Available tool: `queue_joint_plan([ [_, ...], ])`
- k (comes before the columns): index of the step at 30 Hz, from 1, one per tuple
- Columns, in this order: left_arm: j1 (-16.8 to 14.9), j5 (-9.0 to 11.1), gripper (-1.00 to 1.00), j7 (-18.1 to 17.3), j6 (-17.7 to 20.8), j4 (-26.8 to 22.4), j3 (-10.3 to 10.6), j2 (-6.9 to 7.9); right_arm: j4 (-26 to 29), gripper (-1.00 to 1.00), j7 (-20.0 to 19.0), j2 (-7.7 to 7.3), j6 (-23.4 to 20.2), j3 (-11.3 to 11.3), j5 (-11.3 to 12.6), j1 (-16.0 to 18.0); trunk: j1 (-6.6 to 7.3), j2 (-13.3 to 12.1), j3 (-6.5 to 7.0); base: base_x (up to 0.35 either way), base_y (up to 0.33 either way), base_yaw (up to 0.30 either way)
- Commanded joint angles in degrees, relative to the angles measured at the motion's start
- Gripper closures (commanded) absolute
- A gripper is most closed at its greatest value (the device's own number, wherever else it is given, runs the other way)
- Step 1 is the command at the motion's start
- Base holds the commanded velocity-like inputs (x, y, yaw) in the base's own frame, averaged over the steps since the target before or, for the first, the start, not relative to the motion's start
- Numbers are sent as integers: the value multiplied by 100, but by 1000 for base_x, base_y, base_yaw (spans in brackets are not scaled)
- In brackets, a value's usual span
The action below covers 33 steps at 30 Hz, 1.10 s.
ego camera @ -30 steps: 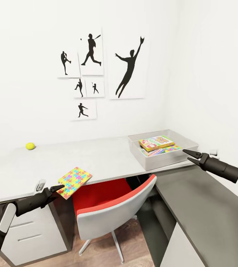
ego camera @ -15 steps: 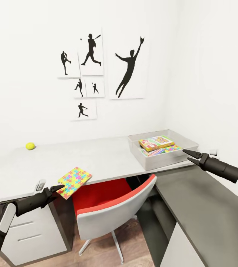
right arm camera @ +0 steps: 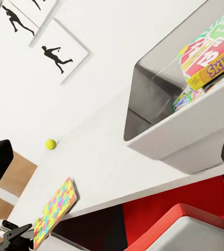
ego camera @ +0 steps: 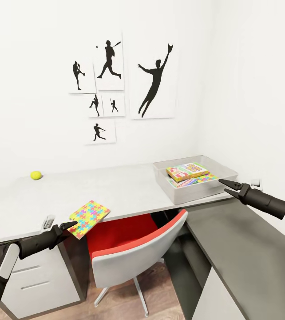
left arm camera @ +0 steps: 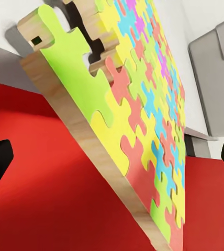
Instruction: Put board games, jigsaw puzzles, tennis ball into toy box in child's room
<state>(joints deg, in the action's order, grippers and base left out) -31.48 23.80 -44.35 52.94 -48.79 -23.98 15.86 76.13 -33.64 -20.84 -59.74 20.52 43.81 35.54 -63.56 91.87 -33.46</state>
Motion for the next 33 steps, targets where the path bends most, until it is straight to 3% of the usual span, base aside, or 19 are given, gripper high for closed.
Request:
queue_joint_plan([
  [1,-5,-12,-100,-23,23,1,-10,-2,-1,-100,-46,1,-26,9,-39,6,0,3,-6,6,0,0],
  [11,-5,-13,-100,-28,23,1,-17,3,0,-100,-46,1,-26,5,-39,6,0,3,-6,2,0,0],
  [12,-5,-11,100,-29,23,1,-17,4,-1,-100,-46,1,-26,5,-39,6,0,3,-6,0,0,0],
  [25,-5,-2,100,-32,23,1,-5,10,1,-100,-46,1,-26,18,-39,6,0,3,-6,0,0,0],
  [33,-5,5,100,-39,37,1,-18,18,6,-100,-46,-26,-26,21,-35,-7,176,-318,138,0,0,0],
])
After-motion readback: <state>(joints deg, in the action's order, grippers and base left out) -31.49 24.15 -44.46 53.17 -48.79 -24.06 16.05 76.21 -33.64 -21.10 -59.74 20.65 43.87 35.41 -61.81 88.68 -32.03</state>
